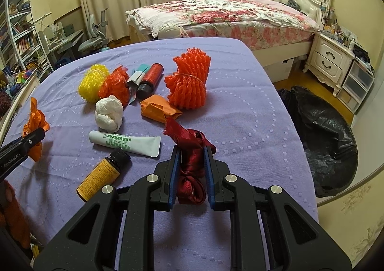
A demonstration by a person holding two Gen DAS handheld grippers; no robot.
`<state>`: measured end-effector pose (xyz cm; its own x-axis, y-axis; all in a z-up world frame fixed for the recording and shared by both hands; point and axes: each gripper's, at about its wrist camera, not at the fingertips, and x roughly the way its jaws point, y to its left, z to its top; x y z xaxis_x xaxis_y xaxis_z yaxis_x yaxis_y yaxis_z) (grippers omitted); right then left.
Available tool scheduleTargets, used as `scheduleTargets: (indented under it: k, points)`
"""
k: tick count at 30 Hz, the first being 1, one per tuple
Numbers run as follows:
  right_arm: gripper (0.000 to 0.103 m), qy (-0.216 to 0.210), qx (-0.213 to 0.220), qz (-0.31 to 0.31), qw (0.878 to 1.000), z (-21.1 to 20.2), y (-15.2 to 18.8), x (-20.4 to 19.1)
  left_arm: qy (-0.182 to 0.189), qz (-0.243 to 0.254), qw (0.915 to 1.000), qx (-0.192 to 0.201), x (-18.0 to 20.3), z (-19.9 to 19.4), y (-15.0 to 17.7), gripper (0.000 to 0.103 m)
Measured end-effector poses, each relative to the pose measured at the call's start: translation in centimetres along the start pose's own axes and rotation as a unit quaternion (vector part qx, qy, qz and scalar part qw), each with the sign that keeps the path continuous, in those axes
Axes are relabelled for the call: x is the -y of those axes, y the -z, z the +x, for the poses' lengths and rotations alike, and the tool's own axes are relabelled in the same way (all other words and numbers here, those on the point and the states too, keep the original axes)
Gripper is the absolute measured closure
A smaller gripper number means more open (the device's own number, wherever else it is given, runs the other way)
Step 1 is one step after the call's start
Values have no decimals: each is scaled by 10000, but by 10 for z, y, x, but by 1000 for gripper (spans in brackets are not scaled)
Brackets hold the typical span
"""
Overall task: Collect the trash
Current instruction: 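Carry the orange bag and red ribbon over the black bin and open both grippers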
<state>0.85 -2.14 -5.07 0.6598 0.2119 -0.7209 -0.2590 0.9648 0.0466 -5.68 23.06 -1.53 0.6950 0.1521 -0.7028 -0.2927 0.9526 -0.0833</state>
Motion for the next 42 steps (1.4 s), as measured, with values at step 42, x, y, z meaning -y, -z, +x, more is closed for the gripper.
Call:
scheduleTargets:
  k: [42]
  points:
    - [84, 1586, 375, 1473, 9756, -10, -10, 208, 1874, 2155, 9580, 278, 310, 36, -10, 58]
